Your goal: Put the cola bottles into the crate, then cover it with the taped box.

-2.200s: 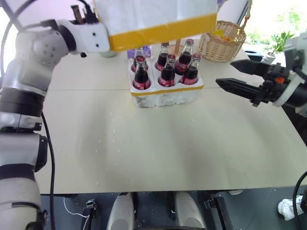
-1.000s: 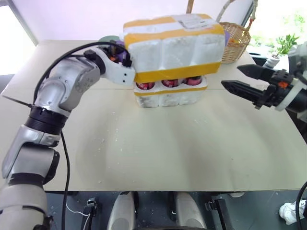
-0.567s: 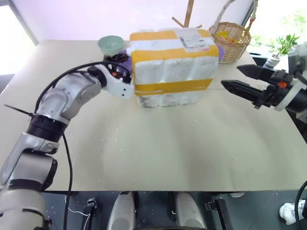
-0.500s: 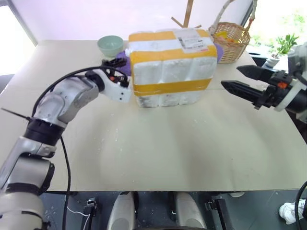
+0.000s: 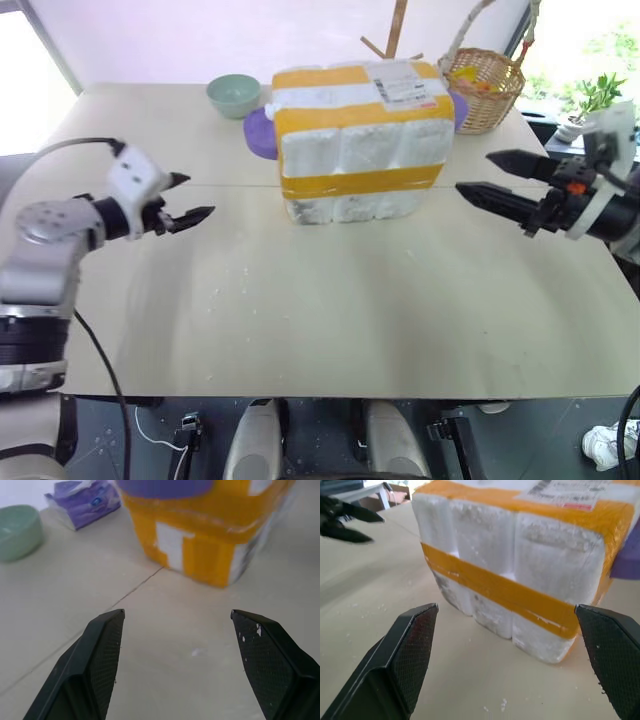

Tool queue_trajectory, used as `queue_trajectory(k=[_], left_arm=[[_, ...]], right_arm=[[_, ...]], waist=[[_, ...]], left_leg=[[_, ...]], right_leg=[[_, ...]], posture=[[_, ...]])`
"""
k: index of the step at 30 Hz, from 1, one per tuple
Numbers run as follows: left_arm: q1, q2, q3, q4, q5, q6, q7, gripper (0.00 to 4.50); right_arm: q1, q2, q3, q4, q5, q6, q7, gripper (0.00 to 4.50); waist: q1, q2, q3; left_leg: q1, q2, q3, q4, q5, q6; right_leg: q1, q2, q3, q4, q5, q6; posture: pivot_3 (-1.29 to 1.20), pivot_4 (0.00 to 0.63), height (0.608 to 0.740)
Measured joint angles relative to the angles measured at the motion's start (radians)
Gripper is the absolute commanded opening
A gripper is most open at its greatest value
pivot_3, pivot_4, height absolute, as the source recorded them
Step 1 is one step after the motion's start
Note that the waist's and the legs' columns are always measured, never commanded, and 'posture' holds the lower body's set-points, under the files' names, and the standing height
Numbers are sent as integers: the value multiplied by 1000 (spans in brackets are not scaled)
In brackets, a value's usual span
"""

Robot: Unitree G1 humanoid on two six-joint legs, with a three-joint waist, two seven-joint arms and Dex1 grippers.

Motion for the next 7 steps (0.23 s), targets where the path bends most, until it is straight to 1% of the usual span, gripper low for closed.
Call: queue_trajectory(k=[2,3,5,7], left_arm=[[-87,29,44,30,-103,113,-47,3547],[-143,58,64,56,-144,170,-68,3547],[-181,105,80,77,-177,212,-112,3547],[-185,116,67,91,-178,216,-147,3547]], right_arm=[[-12,-1,28,50,-40,-25,19,4500],[-29,-1,45,79,-59,-37,30,4500],[-55,-2,61,111,-84,-51,42,4500],[-76,-2,70,137,-105,-64,51,4500]], waist=[[1,0,0],[-1,0,0],[-5,1,-1],[-7,2,-1]], left_leg=[[0,0,0,0,0,0],[0,0,0,0,0,0],[2,0,0,-1,0,0],[3,0,0,-2,0,0]], right_leg=[[0,0,0,0,0,0],[0,0,0,0,0,0],[1,0,0,0,0,0],[1,0,0,0,0,0]], posture=[[0,150,740],[0,150,740],[0,150,740],[0,150,740]])
